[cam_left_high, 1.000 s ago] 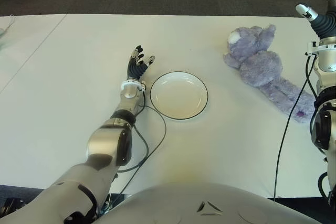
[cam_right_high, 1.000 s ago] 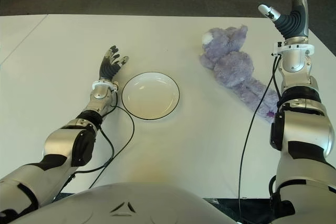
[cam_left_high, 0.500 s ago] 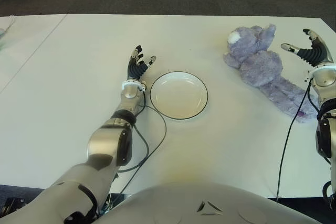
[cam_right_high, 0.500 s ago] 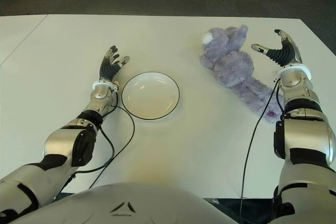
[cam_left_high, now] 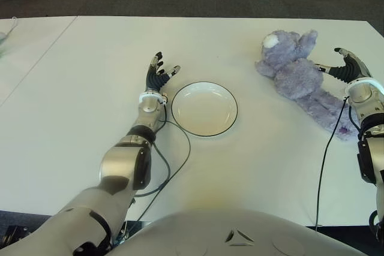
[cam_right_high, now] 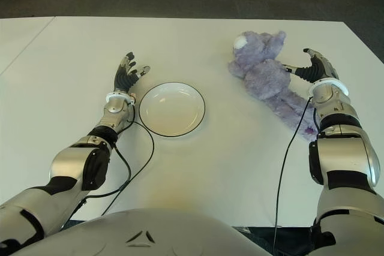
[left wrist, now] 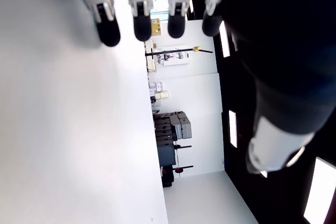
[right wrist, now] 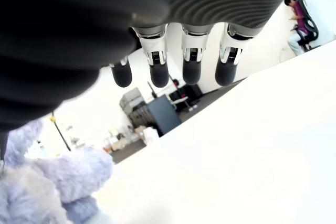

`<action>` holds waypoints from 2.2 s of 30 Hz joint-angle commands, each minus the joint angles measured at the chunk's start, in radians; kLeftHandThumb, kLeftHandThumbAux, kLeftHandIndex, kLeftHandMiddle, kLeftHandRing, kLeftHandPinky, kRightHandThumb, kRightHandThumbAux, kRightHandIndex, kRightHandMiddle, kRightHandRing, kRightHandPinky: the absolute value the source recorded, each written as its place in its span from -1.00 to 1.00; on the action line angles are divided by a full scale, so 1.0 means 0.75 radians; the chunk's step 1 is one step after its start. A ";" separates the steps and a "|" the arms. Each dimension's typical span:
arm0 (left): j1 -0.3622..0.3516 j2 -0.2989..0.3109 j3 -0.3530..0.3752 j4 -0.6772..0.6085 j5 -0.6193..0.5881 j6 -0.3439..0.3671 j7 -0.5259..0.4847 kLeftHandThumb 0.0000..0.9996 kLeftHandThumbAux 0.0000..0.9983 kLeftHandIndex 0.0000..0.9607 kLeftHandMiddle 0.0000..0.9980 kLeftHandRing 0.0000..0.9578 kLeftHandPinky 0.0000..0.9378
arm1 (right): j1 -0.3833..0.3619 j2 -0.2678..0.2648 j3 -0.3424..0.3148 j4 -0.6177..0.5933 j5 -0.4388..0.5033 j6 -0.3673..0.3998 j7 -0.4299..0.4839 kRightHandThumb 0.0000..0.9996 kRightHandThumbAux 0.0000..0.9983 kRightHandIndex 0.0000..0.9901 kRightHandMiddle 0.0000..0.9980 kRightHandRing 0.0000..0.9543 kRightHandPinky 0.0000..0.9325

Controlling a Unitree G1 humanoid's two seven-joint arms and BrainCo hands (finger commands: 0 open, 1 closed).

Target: Put the doll into the plate.

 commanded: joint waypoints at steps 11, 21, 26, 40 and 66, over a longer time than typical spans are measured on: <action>0.215 -0.063 -0.021 0.152 0.040 0.186 0.012 -0.90 0.46 -0.89 -0.86 -0.83 -0.75 | -0.019 0.020 0.086 0.002 -0.053 0.085 0.001 -0.68 0.01 -1.00 -1.00 -1.00 -1.00; 0.214 -0.062 -0.024 0.150 0.043 0.183 0.000 -0.90 0.46 -0.90 -0.88 -0.85 -0.76 | -0.237 -0.019 0.142 -0.025 -0.090 0.134 0.097 -0.51 0.00 -1.00 -1.00 -1.00 -1.00; 0.220 -0.065 -0.020 0.152 0.040 0.184 -0.001 -0.88 0.48 -0.90 -0.87 -0.85 -0.77 | -0.268 -0.034 0.155 -0.020 -0.107 0.114 0.075 -0.49 0.00 -1.00 -1.00 -1.00 -1.00; 0.216 -0.069 -0.012 0.151 0.032 0.182 -0.008 -0.81 0.42 -0.89 -0.87 -0.85 -0.76 | -0.289 -0.115 0.167 -0.027 -0.116 0.054 0.046 -0.57 -0.01 -1.00 -1.00 -1.00 -1.00; 0.228 -0.073 -0.018 0.146 0.033 0.164 -0.008 -0.83 0.44 -0.88 -0.86 -0.84 -0.77 | 0.698 -0.264 -0.077 -0.884 0.032 -0.244 -0.220 -0.77 -0.02 -0.98 -1.00 -1.00 -0.97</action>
